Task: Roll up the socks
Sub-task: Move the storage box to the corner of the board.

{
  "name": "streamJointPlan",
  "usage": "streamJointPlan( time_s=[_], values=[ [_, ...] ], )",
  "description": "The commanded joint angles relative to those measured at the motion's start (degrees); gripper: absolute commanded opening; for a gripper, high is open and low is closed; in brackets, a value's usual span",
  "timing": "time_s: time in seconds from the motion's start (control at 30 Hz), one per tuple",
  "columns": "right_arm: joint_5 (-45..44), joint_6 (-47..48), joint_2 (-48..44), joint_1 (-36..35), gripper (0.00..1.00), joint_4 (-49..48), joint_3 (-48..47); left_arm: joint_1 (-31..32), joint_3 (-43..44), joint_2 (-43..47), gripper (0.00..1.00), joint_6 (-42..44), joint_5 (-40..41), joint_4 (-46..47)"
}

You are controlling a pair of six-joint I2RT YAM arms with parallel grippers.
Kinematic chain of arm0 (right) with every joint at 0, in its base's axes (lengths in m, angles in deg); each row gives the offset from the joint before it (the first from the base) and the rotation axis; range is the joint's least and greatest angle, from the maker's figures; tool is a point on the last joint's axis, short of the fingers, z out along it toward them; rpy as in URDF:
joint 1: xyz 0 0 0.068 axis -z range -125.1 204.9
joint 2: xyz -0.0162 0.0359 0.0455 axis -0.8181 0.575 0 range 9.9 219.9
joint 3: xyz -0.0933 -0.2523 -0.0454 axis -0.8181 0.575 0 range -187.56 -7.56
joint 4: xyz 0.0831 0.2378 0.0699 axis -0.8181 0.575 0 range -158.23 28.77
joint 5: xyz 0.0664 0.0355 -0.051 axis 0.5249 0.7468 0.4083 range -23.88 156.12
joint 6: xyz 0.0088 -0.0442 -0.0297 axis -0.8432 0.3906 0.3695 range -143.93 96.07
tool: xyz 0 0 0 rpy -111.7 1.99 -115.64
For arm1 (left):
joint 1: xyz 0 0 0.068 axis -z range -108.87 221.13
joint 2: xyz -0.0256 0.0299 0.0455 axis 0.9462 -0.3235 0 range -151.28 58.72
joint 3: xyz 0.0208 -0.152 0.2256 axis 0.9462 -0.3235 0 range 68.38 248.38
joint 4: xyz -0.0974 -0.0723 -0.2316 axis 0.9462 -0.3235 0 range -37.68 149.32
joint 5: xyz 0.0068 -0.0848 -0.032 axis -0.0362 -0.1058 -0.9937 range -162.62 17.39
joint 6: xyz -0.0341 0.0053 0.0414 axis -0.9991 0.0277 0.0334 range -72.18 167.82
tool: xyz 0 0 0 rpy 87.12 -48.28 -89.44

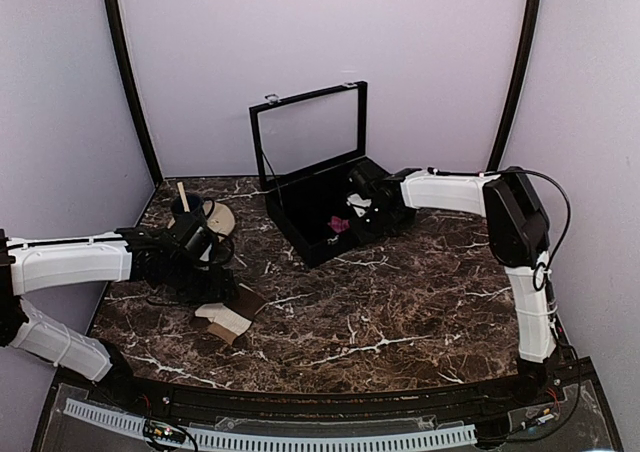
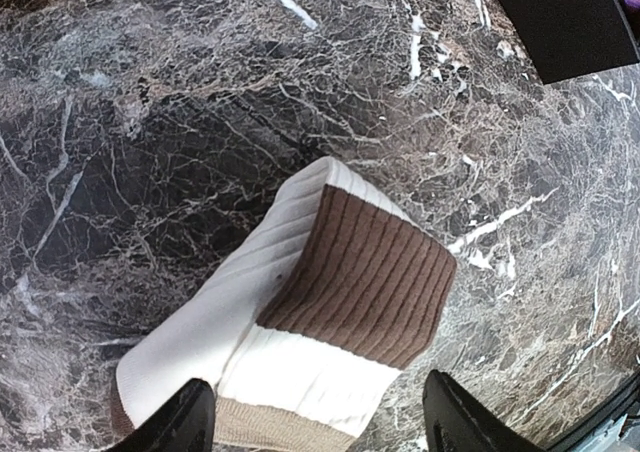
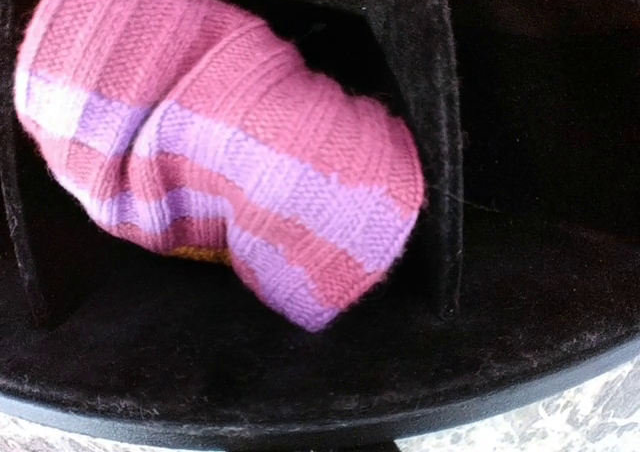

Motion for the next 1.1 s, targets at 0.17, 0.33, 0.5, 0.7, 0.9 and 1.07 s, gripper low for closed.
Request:
streamJointPlan(
  time_s=[0.17, 0.33, 0.5, 0.7, 0.9, 1.07],
  values=[
    [-1.98, 0.76, 0.76, 2.84, 0.00, -6.54, -2.79, -0.27, -2.17, -0.49, 0.74, -0.80, -0.45, -0.35],
    [-1.19, -0.20, -2.24, 2.85, 0.04, -8.58, 1.20, -0.27, -3.78, -0.82, 0.74, -0.93, -0.69, -0.11],
    [-0.49, -1.07, -5.21, 2.71, 0.08, -8.95, 4.69, -0.29, -4.79, -2.08, 0.74, -0.77, -1.08, 0.40],
    [-0.75, -2.36, -9.77, 1.35, 0.09, -9.82, 9.73, -0.32, -5.06, -3.55, 0.74, -0.11, -1.10, 1.02],
    [-1.68, -4.07, -13.54, -1.20, 0.10, -9.66, 13.22, -0.28, -6.10, -3.61, 0.74, -0.54, -2.06, 0.69],
    [-2.44, -5.51, -15.45, -3.41, 0.10, -9.55, 15.10, 0.00, -7.03, -1.83, 0.73, -1.22, -2.80, 0.61]
  ],
)
